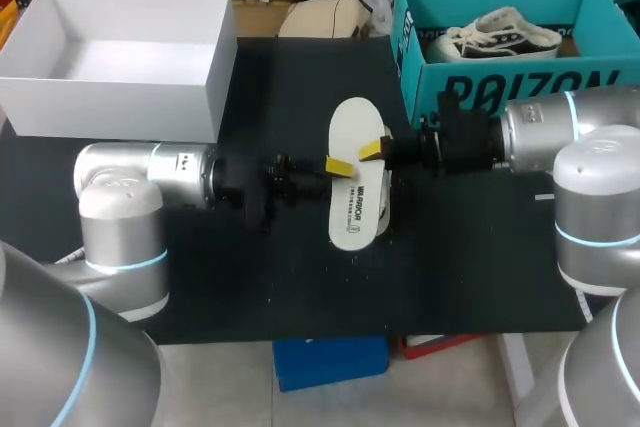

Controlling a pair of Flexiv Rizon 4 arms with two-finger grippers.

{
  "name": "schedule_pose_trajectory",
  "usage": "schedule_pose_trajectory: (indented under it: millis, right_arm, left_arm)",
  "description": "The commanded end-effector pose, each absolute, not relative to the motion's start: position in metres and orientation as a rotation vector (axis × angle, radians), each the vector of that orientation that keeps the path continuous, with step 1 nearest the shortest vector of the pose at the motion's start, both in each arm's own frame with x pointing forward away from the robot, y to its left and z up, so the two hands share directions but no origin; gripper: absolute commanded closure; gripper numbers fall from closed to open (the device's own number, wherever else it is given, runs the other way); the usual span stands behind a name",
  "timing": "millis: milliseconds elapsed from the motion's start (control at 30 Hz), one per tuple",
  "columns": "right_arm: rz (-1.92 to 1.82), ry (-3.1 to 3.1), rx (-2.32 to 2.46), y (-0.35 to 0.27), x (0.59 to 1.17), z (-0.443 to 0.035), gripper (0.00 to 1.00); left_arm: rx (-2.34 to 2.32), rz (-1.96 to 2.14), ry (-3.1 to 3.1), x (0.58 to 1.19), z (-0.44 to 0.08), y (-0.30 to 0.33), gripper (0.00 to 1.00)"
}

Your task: Take the shoe out of the shoebox, open the shoe tongue, remove and reinsert the insole, then place the shoe into the shoebox

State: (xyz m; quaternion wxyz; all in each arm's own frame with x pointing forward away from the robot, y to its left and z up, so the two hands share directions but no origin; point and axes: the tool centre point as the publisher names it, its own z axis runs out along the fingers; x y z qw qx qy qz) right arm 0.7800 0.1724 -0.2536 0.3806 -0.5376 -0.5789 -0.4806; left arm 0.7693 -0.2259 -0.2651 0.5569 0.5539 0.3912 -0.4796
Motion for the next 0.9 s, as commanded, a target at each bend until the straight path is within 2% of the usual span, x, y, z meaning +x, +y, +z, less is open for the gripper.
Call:
schedule_pose_trajectory:
  millis: [33, 167, 267, 333, 400, 433, 467, 500, 900]
  right_arm:
    - [-1.230, -1.476, -1.374, 0.174, 0.780, -0.254, 1.00]
    - [-1.230, -1.476, -1.374, 0.174, 0.780, -0.254, 1.00]
    - [-1.230, -1.476, -1.374, 0.174, 0.780, -0.254, 1.00]
    - [-1.230, -1.476, -1.374, 0.174, 0.780, -0.254, 1.00]
    - [-1.230, -1.476, -1.374, 0.174, 0.780, -0.254, 1.00]
    - [-1.230, -1.476, -1.374, 0.174, 0.780, -0.254, 0.79]
    - [-1.240, -1.461, -1.395, 0.171, 0.779, -0.253, 0.17]
    - [-1.251, -1.448, -1.411, 0.167, 0.779, -0.253, 0.00]
    - [-1.103, -1.658, -1.774, 0.105, 0.761, -0.271, 0.00]
  left_arm:
    - [1.321, -1.106, 0.934, 0.773, -0.263, -0.235, 0.56]
    - [1.298, -1.079, 0.947, 0.777, -0.262, -0.238, 0.61]
    - [1.291, -1.077, 0.949, 0.779, -0.262, -0.240, 0.75]
    - [1.291, -1.079, 0.947, 0.779, -0.262, -0.242, 0.96]
    - [1.293, -1.089, 0.938, 0.778, -0.261, -0.244, 1.00]
    - [1.293, -1.092, 0.937, 0.777, -0.261, -0.244, 1.00]
    - [1.290, -1.097, 0.938, 0.775, -0.260, -0.244, 1.00]
    - [1.290, -1.105, 0.941, 0.773, -0.260, -0.243, 1.00]
    - [1.318, -1.111, 1.126, 0.733, -0.273, -0.200, 1.00]
